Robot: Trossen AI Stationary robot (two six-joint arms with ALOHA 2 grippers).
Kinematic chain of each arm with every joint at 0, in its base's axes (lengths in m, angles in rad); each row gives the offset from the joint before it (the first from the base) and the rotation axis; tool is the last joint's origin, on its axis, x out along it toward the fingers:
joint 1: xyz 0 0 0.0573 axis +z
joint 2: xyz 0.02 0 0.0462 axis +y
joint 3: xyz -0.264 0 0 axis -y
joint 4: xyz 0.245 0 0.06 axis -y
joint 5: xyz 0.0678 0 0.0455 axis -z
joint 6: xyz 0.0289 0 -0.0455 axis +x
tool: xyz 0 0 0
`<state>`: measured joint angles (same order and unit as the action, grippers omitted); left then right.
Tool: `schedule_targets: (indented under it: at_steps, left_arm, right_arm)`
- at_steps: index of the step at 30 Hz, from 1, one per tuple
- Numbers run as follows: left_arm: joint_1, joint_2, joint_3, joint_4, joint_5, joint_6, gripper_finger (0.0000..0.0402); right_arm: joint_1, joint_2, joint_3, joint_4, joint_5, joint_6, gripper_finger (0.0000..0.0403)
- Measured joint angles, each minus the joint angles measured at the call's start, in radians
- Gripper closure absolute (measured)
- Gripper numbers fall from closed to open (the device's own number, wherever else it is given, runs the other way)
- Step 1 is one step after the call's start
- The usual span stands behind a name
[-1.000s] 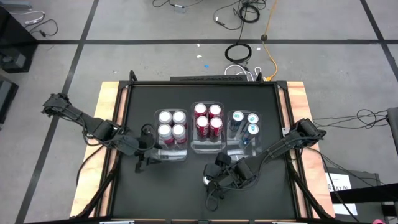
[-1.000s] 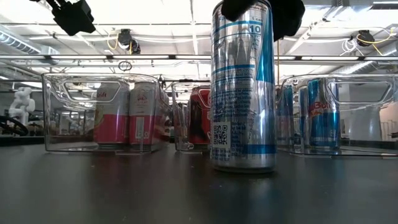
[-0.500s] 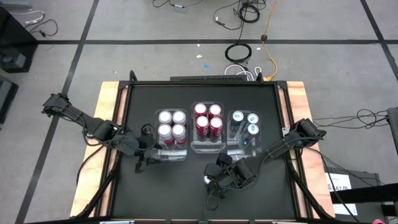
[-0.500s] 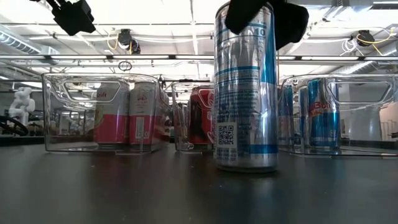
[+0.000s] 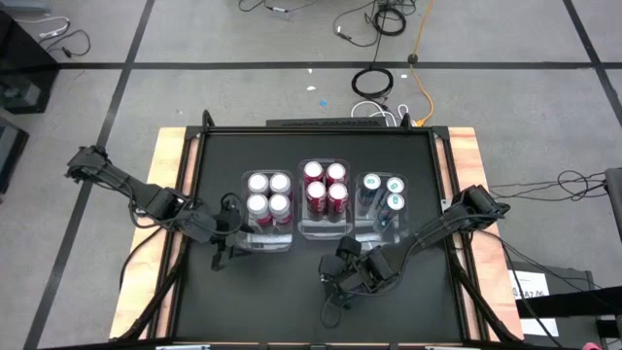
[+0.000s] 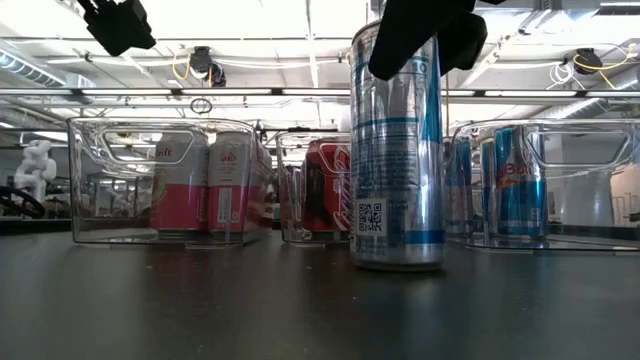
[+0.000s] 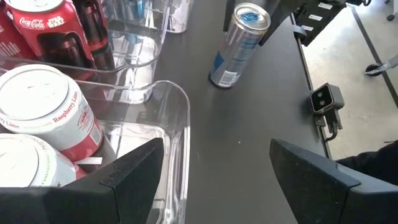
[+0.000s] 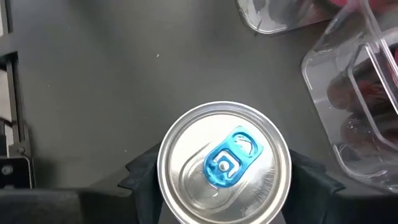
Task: Sort soda cans
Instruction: Put the silver blue soda can into the middle right transparent bin
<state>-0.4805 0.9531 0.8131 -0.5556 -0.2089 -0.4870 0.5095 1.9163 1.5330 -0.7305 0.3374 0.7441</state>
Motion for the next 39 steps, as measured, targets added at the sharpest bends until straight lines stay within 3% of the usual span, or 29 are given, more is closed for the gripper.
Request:
schedule_targets:
  at_steps: [8,13,21,27,35,39]
  left_arm:
    - [0.0,0.0,0.0,-0.002,0.0,-0.004,0.0097]
    - [0.0,0.0,0.0,-0.003,-0.001,-0.004,0.0097]
    - [0.0,0.0,0.0,-0.003,-0.001,-0.004,0.0097]
    - [0.0,0.0,0.0,-0.003,-0.003,-0.003,0.0097]
    - [0.0,0.0,0.0,-0.002,-0.034,-0.003,0.0097]
    - [0.0,0.0,0.0,-0.002,-0.035,-0.003,0.0097]
  right_arm:
    - [-0.005,-0.073,0.052,-0.062,-0.027,-0.104,0.017]
    - [-0.013,-0.184,0.089,-0.157,0.076,-0.114,0.0174]
    - [-0.019,-0.419,0.095,-0.407,0.251,0.101,0.0169]
    - [-0.025,-0.477,0.078,-0.71,0.268,0.294,0.0172]
    - [-0.064,-0.513,-0.188,-0.562,0.24,0.294,0.0171]
    - [-0.101,-0.58,-0.351,-0.364,0.232,0.275,0.017]
